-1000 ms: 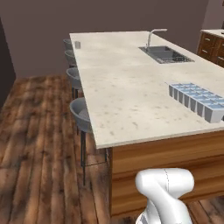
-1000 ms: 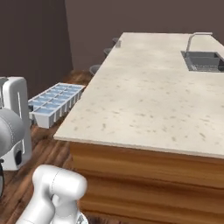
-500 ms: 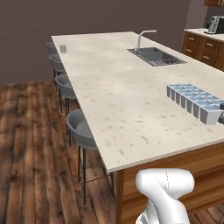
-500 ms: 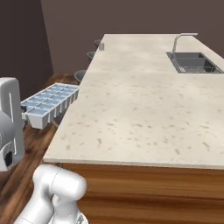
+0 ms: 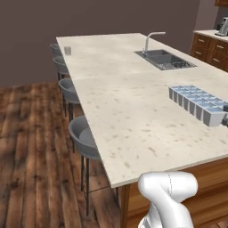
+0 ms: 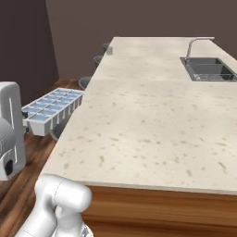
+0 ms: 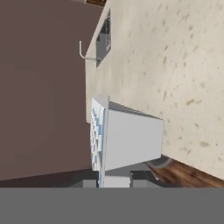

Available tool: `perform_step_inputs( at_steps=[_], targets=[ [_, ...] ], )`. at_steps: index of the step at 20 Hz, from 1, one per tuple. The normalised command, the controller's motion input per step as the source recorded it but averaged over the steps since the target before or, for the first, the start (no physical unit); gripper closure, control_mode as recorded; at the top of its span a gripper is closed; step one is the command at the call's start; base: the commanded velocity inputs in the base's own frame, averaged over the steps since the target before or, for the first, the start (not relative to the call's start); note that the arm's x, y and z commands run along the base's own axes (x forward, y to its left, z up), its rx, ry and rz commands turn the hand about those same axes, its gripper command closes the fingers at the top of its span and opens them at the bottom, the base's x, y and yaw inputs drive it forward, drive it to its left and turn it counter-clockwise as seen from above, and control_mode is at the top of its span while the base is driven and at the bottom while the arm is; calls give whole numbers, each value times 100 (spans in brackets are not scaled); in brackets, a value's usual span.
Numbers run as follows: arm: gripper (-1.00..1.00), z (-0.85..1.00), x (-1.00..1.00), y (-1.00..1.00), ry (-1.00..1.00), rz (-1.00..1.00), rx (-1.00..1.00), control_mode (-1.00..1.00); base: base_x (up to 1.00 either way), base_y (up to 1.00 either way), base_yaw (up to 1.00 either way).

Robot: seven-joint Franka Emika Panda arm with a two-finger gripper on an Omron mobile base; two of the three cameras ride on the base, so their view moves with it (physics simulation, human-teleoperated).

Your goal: Open the freezer door, pick up the ice cube tray from the freezer, and place it on the dining counter.

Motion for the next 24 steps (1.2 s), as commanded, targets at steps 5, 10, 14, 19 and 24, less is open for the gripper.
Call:
perform_step_inputs(
  at_steps=[5, 10, 14, 19, 24],
  targets=[
    [100, 0, 0, 0, 0, 0, 0, 100, 59, -20, 19],
    [100, 0, 75, -33, 10, 15, 3, -100, 0, 0, 0],
    [100, 0, 85, -28, 5, 7, 0, -100, 0, 0, 0],
    [100, -8, 100, -10, 7, 7, 0, -100, 0, 0, 0],
    [100, -18, 99, 0, 9, 3, -1, -100, 0, 0, 0]
  ],
)
